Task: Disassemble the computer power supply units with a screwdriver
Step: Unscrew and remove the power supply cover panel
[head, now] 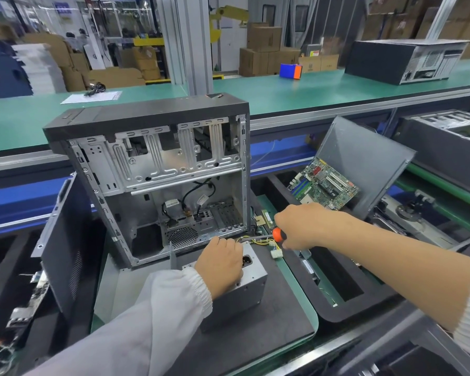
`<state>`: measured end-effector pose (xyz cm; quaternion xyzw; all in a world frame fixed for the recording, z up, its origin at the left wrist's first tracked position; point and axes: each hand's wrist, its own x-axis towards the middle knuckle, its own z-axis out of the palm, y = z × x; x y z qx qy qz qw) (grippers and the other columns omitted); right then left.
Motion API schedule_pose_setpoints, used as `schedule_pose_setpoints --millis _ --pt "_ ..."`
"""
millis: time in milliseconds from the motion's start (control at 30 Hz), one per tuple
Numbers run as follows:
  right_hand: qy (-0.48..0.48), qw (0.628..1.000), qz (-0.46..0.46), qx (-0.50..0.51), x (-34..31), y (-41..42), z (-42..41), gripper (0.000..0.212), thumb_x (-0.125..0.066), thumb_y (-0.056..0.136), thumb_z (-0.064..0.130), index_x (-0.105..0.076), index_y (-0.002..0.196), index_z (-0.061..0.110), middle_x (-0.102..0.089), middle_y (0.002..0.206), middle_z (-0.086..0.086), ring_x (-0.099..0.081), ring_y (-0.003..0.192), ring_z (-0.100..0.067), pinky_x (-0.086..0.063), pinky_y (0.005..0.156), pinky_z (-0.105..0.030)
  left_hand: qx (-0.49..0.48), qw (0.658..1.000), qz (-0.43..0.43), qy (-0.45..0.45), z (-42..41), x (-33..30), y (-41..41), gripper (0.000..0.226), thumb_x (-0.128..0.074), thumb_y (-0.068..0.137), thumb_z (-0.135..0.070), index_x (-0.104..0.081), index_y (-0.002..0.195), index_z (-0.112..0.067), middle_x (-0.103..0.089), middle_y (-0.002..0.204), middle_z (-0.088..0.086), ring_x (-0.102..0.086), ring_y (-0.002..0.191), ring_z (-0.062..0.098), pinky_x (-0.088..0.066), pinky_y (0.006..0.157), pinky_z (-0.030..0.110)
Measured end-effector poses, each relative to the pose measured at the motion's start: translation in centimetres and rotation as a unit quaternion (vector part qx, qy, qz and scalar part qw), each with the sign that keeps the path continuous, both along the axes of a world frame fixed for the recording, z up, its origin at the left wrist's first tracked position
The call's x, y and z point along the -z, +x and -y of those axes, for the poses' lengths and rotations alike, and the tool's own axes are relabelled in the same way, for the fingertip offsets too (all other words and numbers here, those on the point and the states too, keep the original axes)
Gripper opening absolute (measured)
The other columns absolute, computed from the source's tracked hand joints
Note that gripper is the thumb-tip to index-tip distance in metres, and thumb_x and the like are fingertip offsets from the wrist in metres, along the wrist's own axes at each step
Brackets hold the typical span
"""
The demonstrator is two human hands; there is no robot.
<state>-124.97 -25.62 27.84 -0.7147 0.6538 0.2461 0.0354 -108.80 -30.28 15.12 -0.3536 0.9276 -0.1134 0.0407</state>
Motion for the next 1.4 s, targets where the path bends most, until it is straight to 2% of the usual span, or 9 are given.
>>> schedule_pose_setpoints --millis 167,300,400,600,767,1033,1167,1333,1400 --pt "0.005 1.0 0.003 -0.003 -0.2 0.1 0.1 0.019 -0.055 0.091 0.024 -0.052 0.105 0.013 -0.049 0.083 0.0 -0.053 0.076 -0.023 -0.042 0.066 -0.032 0.015 0.999 -0.035 0.025 -0.1 -0.3 0.7 0.018 -0.036 0.1 -0.023 -0.047 0.106 -0.012 -0.054 0.107 0.008 -0.051 0.096 0.027 -0.033 0.087 0.037" --pt "-0.001 0.999 0.009 -0.033 -1.0 0.5 0.4 0.023 -0.058 0.088 0.034 -0.059 0.098 0.014 -0.06 0.073 0.002 -0.049 0.048 -0.009 -0.045 0.059 -0.027 0.01 0.959 -0.15 0.241 1.1 -1.7 2.4 0.005 -0.052 0.095 -0.023 -0.051 0.099 -0.02 -0.05 0.102 -0.003 -0.049 0.095 0.015 -0.035 0.089 0.03" --pt "-0.005 0.998 -0.019 -0.063 -1.8 1.2 0.7 0.024 -0.057 0.089 0.037 -0.059 0.099 0.016 -0.053 0.064 0.005 -0.043 0.044 -0.007 -0.035 0.051 -0.021 -0.038 0.908 -0.221 0.354 1.5 -1.9 3.2 0.014 -0.065 0.089 -0.017 -0.063 0.102 -0.017 -0.051 0.103 -0.001 -0.049 0.087 0.009 -0.04 0.082 0.022" --pt "0.022 0.995 -0.053 -0.086 -3.1 1.7 1.2 0.024 -0.062 0.085 0.041 -0.064 0.094 0.019 -0.054 0.052 0.009 -0.049 0.035 -0.003 -0.04 0.051 -0.02 -0.079 0.895 -0.264 0.351 1.6 -1.2 3.0 0.014 -0.072 0.082 -0.015 -0.067 0.095 -0.016 -0.049 0.098 -0.004 -0.051 0.084 0.007 -0.044 0.08 0.018" --pt "0.027 0.994 -0.054 -0.087 -3.4 2.2 1.4 0.03 -0.064 0.084 0.044 -0.062 0.1 0.019 -0.044 0.027 0.009 -0.054 0.039 -0.007 -0.041 0.053 -0.021 -0.083 0.896 -0.27 0.342 1.5 -1.2 2.9 0.013 -0.073 0.082 -0.017 -0.067 0.093 -0.018 -0.047 0.093 -0.007 -0.049 0.079 0.003 -0.043 0.074 0.017" --pt "0.036 0.993 -0.061 -0.093 -3.9 2.6 1.3 0.031 -0.064 0.085 0.044 -0.065 0.097 0.015 -0.039 0.022 0.012 -0.05 0.035 -0.005 -0.043 0.051 -0.021 -0.088 0.898 -0.263 0.342 1.5 -1.2 2.7 0.011 -0.073 0.082 -0.019 -0.064 0.089 -0.021 -0.049 0.093 -0.007 -0.047 0.076 0.002 -0.038 0.067 0.016" --pt "0.026 0.993 -0.06 -0.099 -3.9 2.6 1.1 0.032 -0.064 0.085 0.044 -0.067 0.099 0.015 -0.046 0.033 0.008 -0.05 0.037 -0.005 -0.043 0.052 -0.021 -0.09 0.898 -0.262 0.342 1.5 -1.2 2.7 0.011 -0.072 0.082 -0.019 -0.066 0.091 -0.019 -0.049 0.093 -0.006 -0.047 0.076 0.002 -0.037 0.068 0.017" --pt "0.027 0.993 -0.058 -0.095 -3.8 2.8 1.0 0.03 -0.063 0.085 0.043 -0.067 0.1 0.017 -0.067 0.074 0.004 -0.048 0.039 -0.004 -0.045 0.058 -0.023 -0.091 0.895 -0.263 0.349 1.4 -1.4 2.5 0.009 -0.073 0.081 -0.017 -0.066 0.088 -0.018 -0.051 0.089 -0.007 -0.049 0.074 0.002 -0.04 0.071 0.022" --pt "0.028 0.993 -0.062 -0.095 -3.9 2.9 1.0 0.03 -0.064 0.085 0.043 -0.066 0.101 0.016 -0.063 0.07 0.005 -0.047 0.039 -0.004 -0.045 0.058 -0.023 -0.093 0.894 -0.263 0.35 1.3 -1.5 2.5 0.009 -0.072 0.082 -0.017 -0.065 0.087 -0.018 -0.052 0.086 -0.008 -0.049 0.072 0.002 -0.04 0.071 0.022"
